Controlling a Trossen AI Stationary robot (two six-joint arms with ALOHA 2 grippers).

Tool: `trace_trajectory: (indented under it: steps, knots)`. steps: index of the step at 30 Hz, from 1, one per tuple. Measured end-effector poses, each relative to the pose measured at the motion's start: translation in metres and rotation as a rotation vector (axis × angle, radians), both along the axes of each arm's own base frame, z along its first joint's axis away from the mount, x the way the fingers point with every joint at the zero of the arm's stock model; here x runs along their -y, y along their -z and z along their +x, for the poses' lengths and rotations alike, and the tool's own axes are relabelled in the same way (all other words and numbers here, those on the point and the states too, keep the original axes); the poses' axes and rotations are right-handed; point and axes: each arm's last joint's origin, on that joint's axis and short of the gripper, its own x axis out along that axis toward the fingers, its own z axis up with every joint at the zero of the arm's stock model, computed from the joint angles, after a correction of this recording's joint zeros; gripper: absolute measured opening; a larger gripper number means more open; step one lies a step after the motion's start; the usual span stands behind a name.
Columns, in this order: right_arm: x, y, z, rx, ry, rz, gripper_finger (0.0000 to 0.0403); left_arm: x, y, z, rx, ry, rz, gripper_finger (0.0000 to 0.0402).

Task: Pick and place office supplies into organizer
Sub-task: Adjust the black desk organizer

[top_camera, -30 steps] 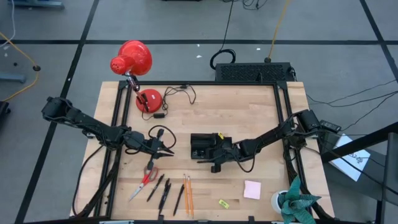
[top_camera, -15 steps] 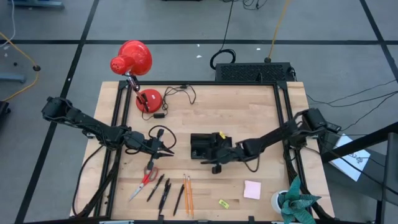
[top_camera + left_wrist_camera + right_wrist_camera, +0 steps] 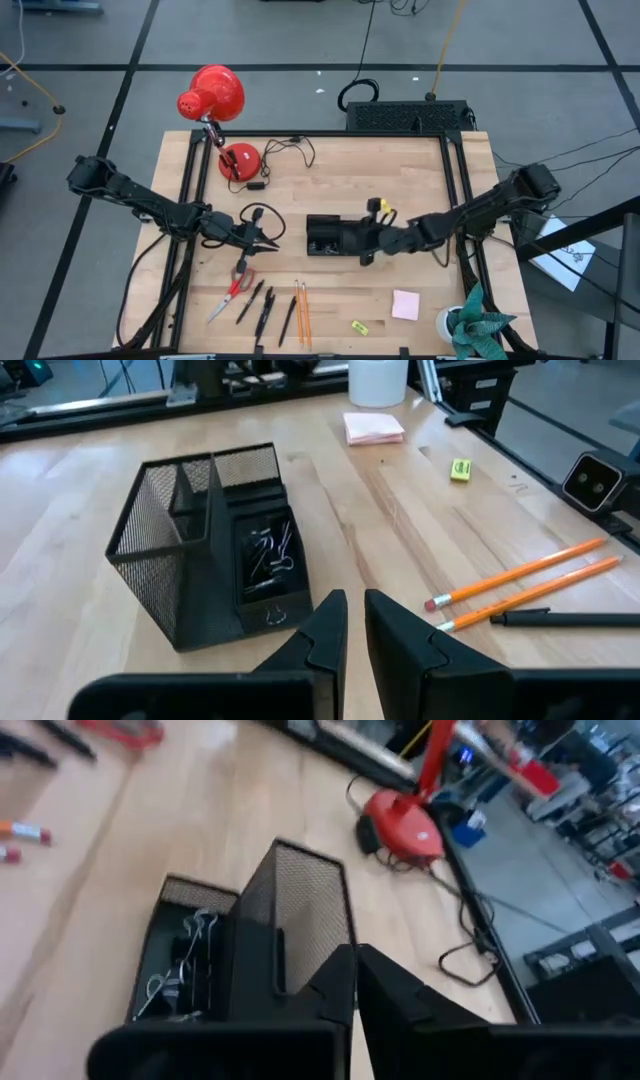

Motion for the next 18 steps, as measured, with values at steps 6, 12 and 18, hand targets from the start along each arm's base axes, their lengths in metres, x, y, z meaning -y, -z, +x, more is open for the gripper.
trace_trajectory:
  steps: [6,12,18]
  knots:
    - [0.041,0.013,-0.032,0.199,-0.112,0.141,0.0003,0.0,0.0,0.0,0.003,0.0,-0.001,0.0047]
    - [0.08,0.029,-0.061,0.316,-0.128,0.289,0.0001,0.0,0.0,0.0,0.004,0.002,0.007,0.0047]
    - [0.104,0.05,-0.071,0.277,0.038,0.425,0.0001,-0.001,0.0,0.0,0.013,0.003,0.056,0.0047]
